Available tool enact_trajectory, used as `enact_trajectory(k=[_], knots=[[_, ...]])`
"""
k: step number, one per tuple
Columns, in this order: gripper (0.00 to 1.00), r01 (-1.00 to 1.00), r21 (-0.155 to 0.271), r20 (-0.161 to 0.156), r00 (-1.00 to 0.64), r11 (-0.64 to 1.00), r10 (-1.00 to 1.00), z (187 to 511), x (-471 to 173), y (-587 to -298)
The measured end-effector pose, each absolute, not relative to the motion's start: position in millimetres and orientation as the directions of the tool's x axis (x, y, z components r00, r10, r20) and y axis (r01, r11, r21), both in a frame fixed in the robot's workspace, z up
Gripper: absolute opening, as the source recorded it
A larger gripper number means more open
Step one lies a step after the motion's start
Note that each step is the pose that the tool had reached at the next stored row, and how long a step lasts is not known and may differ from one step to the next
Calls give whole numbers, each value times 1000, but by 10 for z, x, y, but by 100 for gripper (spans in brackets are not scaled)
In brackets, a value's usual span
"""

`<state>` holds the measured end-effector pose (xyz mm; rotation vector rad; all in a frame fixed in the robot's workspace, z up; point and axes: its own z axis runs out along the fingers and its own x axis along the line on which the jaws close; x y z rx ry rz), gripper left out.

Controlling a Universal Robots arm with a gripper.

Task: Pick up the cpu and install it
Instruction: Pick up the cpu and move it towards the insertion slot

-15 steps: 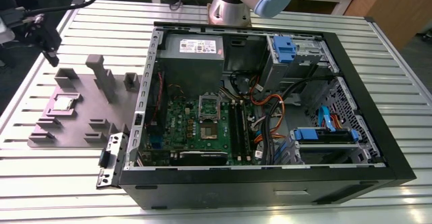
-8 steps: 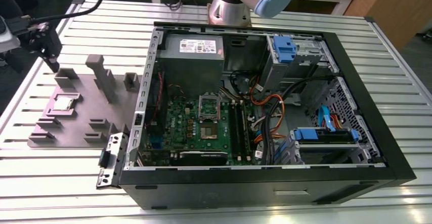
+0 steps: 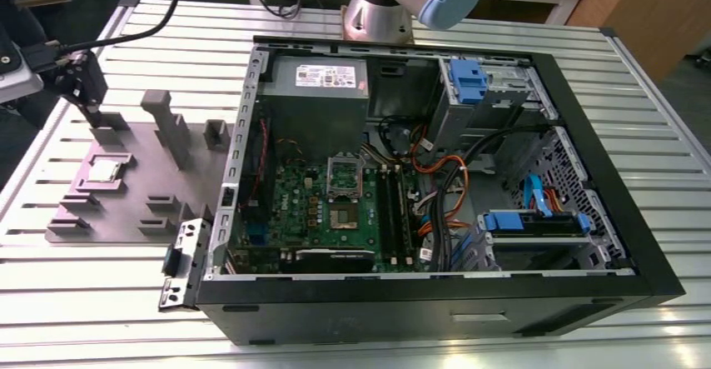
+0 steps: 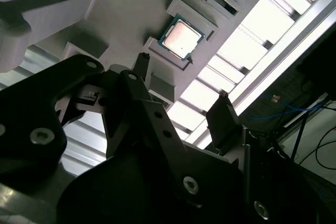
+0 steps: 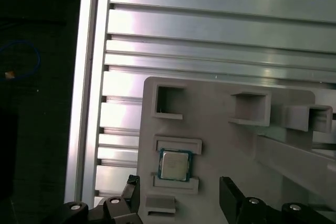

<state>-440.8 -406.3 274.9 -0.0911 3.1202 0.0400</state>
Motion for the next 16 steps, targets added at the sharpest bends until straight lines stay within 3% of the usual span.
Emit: enact_trajectory(k=[16], knots=[[70,-59,25,-20,-998,998,-58,2715,-4407,-4064]])
